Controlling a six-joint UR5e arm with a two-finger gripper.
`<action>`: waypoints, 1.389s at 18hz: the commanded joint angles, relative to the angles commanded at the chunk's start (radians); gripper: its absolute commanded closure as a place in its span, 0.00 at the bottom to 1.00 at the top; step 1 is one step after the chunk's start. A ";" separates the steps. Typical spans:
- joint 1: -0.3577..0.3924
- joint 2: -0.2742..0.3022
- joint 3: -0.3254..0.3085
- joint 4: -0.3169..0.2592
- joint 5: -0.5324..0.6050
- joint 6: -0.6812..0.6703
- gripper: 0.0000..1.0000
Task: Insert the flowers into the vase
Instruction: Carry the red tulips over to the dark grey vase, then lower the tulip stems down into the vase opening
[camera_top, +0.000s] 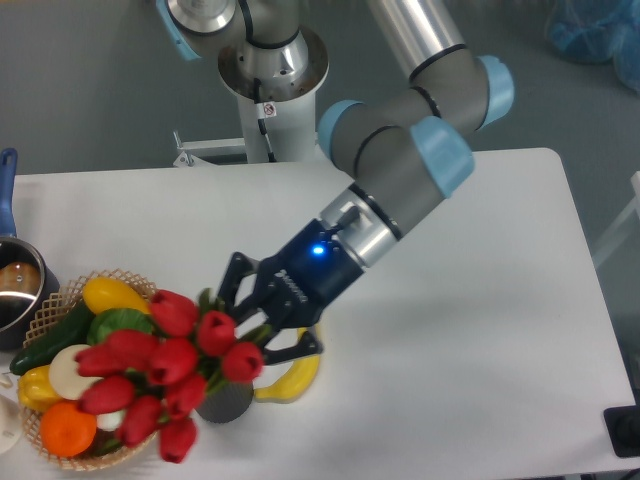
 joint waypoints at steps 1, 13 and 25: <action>-0.005 -0.003 0.012 0.008 -0.017 0.003 0.67; 0.032 -0.035 -0.035 0.017 -0.349 0.063 0.67; 0.040 -0.074 -0.075 0.017 -0.422 0.227 0.67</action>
